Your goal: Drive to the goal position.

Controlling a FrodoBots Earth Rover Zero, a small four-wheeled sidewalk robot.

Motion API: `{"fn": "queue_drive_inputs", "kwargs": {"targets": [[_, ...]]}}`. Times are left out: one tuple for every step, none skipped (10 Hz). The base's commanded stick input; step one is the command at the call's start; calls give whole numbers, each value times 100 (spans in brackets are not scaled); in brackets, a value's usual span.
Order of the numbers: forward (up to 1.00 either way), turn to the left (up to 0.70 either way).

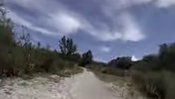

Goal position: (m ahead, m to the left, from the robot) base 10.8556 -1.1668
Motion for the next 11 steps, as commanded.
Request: {"fn": "queue_drive_inputs", "kwargs": {"targets": [[85, 0], [85, 0], [85, 0], [85, 0], [85, 0], [85, 0], [85, 0], [85, 0], [85, 0], [85, 0], [85, 0]]}}
